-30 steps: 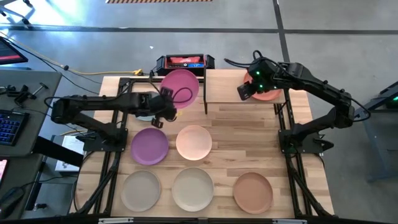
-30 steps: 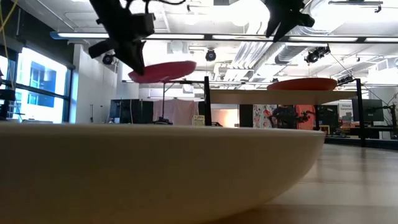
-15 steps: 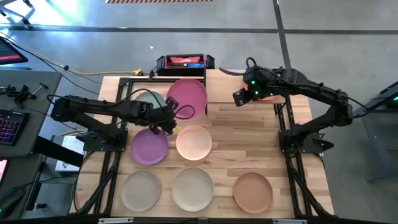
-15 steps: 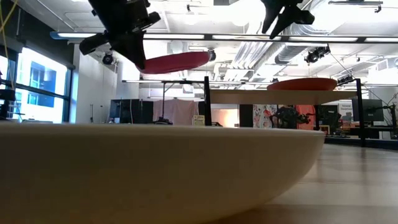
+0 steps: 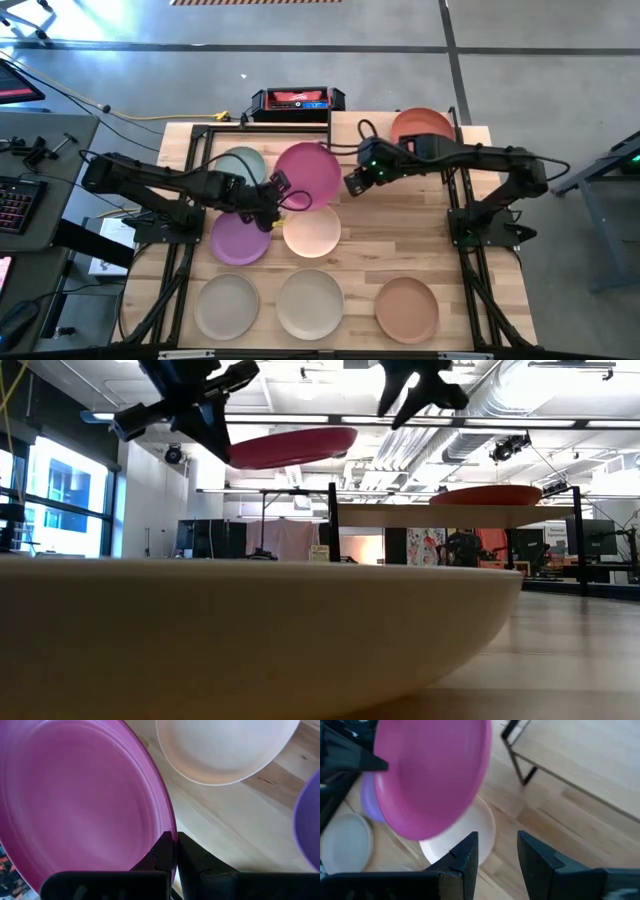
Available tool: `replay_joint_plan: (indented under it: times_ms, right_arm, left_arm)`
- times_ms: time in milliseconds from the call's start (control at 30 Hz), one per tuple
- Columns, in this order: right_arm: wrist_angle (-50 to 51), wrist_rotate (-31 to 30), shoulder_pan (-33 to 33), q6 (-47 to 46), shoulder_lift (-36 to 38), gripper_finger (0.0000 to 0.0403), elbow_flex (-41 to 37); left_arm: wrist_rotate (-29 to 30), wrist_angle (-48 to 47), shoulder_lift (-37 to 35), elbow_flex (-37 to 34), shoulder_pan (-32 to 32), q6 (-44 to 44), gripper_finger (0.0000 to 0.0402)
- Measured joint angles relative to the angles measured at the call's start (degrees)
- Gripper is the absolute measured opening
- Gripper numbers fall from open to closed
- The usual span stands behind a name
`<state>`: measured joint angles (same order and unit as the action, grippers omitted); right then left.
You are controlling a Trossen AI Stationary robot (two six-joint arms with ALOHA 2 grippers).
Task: Place and stack plates onto a shelf
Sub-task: Stack the pink plate on top of the orange plate on the shelf
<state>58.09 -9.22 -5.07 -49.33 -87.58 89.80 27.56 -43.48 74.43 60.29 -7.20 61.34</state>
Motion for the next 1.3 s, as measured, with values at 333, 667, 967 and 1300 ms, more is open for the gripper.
replay_joint_plan:
  times_ms: [333,667,967,1300]
  right_arm:
    - [-2.28,-1.76,2.58,-4.67,-2.97,0.0114,0.00]
    - [-2.71,-3.36,3.36,-7.53,-3.60,0.0114,0.00]
    - [-2.70,-4.52,3.41,-7.85,-5.18,0.0114,0.00]
    - [-3.11,-5.86,4.47,-7.66,-8.02,0.0114,0.02]
  left_arm:
    - [-3.10,-0.13,0.55,0.07,-2.82,-0.13,0.0001]
    - [-2.68,-1.88,4.58,0.07,-4.64,-2.17,0.0001]
    - [-1.05,-1.06,5.40,0.07,-4.61,-2.71,0.0001]
    - [-0.83,-1.01,5.38,0.07,-4.59,-2.73,0.0001]
